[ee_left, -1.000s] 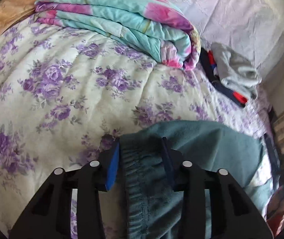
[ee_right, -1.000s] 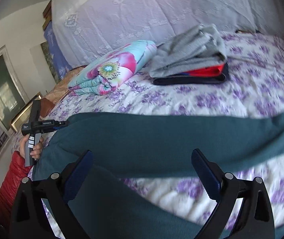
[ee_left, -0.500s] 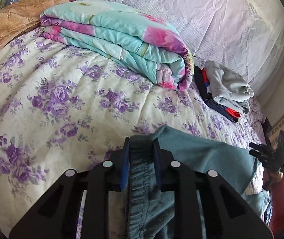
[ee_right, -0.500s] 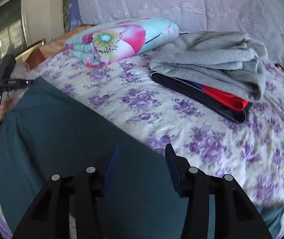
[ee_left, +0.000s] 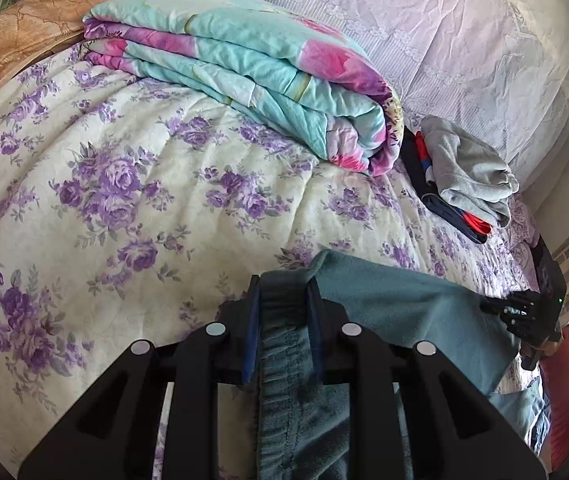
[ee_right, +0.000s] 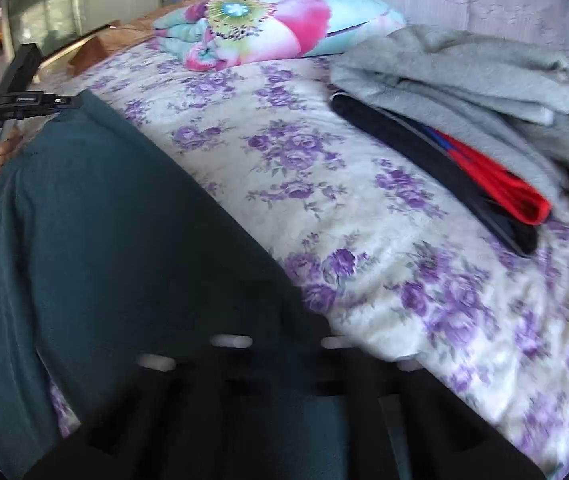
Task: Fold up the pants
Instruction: 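Grasp the waistband with the left gripper while the right gripper grasps the leg ends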
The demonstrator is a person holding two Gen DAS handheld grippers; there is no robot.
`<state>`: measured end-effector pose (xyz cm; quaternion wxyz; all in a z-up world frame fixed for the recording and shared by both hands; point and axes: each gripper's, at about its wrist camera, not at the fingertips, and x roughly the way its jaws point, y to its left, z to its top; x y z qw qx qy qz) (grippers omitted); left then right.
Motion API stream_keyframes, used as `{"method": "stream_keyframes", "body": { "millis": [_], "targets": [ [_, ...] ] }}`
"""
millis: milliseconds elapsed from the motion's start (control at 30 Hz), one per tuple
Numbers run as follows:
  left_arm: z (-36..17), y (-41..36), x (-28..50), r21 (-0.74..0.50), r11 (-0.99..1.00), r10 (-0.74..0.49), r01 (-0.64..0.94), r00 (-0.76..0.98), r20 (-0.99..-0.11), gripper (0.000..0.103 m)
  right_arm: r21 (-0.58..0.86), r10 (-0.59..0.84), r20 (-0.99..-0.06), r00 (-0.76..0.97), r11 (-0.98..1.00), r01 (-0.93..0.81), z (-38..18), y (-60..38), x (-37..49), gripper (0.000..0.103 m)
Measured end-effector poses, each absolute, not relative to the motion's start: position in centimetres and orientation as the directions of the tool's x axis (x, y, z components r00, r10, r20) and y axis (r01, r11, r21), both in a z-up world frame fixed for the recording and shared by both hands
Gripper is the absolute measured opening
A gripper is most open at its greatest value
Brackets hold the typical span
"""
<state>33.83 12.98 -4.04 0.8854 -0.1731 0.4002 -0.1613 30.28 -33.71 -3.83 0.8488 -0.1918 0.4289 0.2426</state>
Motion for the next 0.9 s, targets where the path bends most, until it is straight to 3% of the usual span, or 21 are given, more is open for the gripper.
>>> {"method": "stream_keyframes", "body": {
  "millis": [267, 467, 733, 900],
  "targets": [
    [-1.4, 13.9, 30.5, -0.451, 0.875, -0.432, 0.177, 0.706, -0.561, 0.020, -0.160, 0.302, -0.681, 0.668, 0.828, -0.537, 2.9, -33.2, 20.1, 0.005],
    [0.0, 16.2, 23.1, -0.513, 0.832, -0.474, 0.212, 0.752, -0.458, 0.020, -0.185, 0.326, -0.633, 0.702, 0.817, -0.546, 3.4, -32.2, 8.7, 0.005],
    [-3.2, 17.7, 15.7, -0.495, 0.854, -0.452, 0.161, 0.701, -0.552, 0.020, -0.171, 0.322, -0.679, 0.660, 0.805, -0.568, -2.9, -30.8, 1.1, 0.004],
    [-4.4, 18.1, 12.8, -0.492, 0.860, -0.437, 0.134, 0.690, -0.577, 0.020, -0.133, 0.342, -0.639, 0.689, 0.833, -0.537, -2.8, -31.7, -0.2, 0.004]
  ]
}}
